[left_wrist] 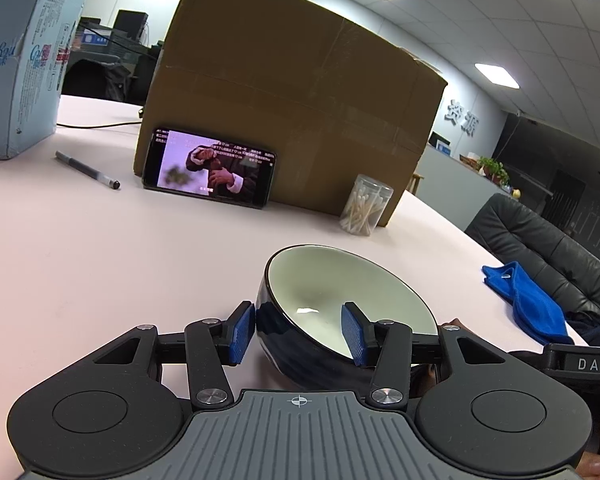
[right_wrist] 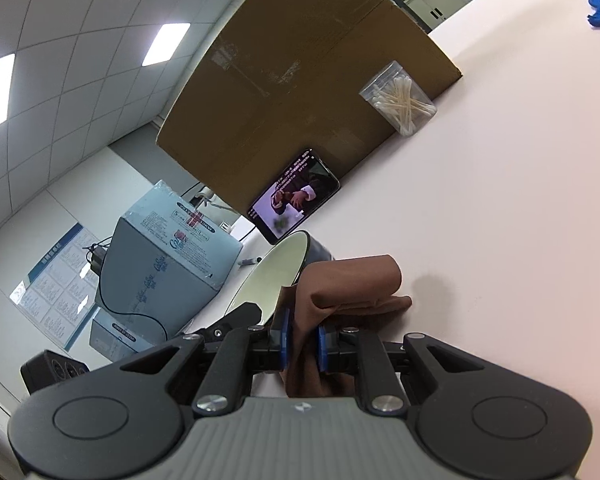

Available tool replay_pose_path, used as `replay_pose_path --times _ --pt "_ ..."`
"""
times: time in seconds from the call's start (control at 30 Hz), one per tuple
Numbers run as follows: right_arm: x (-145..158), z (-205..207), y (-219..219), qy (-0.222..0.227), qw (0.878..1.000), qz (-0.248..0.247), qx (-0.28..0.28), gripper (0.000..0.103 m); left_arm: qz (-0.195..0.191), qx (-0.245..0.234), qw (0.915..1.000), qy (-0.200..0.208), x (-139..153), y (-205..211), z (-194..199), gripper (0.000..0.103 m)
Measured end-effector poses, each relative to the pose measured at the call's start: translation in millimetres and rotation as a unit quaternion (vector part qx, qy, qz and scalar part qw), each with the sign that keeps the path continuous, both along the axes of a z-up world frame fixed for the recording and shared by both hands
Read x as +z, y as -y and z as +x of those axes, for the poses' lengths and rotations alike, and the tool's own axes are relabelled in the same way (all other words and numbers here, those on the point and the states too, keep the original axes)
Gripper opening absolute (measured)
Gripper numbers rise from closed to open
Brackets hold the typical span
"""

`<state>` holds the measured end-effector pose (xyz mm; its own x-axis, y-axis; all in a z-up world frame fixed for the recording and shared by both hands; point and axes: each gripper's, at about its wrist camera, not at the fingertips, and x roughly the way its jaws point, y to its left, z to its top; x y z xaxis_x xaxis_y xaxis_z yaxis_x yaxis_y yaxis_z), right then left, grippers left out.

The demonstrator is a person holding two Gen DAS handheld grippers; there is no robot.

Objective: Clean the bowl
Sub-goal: 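Bring the cloth in the right gripper back beside the bowl, then open the right gripper releasing the cloth and raise both tools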

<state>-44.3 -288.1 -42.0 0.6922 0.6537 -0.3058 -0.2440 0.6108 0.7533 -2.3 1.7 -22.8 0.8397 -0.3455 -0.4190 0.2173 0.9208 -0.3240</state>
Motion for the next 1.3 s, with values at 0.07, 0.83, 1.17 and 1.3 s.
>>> replay_pose_path --times 0.07,0.83,1.17,1.3 --pt "-1.1 0.6 -1.7 -0.006 1.0 -0.003 0.006 0.017 0.002 0.0 1.0 0.0 0.4 1.2 0.6 0.046" --pt "1.8 -1.4 -23.7 0.004 0.997 -0.031 0.069 0.017 0.0 -0.002 1.0 0.0 -0.5 -0.2 -1.0 0.047" --pt "18.8 -22.9 -11.6 0.033 0.989 -0.008 0.141 0.017 -0.015 -0.004 0.9999 0.004 0.5 -6.2 -3.8 0.048" --pt "25.8 -32.9 2.0 0.027 0.986 -0.051 0.157 0.017 -0.009 -0.004 0.9999 0.008 1.8 -4.1 -5.1 0.048"
